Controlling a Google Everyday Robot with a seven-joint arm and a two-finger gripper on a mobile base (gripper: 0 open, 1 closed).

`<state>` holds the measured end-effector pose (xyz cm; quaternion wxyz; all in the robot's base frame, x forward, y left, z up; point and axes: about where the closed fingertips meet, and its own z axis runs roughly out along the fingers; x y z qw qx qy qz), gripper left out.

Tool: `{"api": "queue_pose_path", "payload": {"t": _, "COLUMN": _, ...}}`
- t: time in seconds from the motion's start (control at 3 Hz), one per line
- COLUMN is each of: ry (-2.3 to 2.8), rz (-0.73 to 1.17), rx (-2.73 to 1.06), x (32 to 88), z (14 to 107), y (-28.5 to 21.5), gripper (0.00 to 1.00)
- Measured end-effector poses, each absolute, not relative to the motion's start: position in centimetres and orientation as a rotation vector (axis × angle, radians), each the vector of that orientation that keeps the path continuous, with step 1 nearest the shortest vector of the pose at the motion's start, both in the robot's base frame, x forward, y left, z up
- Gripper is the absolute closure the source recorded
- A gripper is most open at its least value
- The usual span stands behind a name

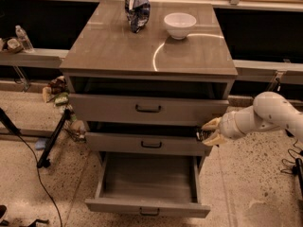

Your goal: Pick rxbar chocolate from bottom drawer and place on counter

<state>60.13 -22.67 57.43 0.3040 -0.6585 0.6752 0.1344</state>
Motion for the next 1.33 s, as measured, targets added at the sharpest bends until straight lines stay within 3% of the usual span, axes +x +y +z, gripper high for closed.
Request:
{"api": "queue_pose_path", "payload": {"t": 0.67, "ry": 1.791, "rz": 0.355, "rx": -1.739, "x": 59.3, "z": 58.8, "y": -22.9, "gripper": 1.00}}
{"api": "queue_pose_path", "payload": {"t": 1.33, "ry": 1.804, "rz": 0.310, "rx": -1.754, "x": 56.7, "z": 67.7, "y": -23.7, "gripper": 1.00}}
